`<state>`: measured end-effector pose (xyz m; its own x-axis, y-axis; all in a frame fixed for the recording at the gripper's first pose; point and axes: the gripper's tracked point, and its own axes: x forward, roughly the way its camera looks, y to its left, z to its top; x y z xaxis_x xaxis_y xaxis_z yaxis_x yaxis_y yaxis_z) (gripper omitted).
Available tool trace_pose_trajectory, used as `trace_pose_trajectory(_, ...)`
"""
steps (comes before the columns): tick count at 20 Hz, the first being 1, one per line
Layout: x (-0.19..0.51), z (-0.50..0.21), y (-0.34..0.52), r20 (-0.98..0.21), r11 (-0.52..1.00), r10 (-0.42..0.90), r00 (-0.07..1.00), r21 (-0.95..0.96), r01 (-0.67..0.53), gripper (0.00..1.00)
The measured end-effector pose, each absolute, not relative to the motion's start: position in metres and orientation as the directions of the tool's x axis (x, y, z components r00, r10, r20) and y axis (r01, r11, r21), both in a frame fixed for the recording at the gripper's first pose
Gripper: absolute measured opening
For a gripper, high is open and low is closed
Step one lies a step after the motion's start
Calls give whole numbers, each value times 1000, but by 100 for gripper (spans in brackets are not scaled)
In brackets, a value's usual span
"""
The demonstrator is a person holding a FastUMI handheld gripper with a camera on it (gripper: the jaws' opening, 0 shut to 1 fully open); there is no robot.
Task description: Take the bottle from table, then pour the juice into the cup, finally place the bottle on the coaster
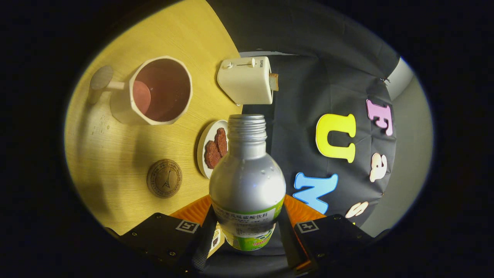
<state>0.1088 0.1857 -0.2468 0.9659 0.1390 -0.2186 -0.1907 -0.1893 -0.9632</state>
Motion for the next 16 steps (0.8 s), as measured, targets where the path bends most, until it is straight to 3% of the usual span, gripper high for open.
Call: trace_pose_trajectory(16, 117, -232, 194, -187, -309, 194, 963, -943, -121, 76)
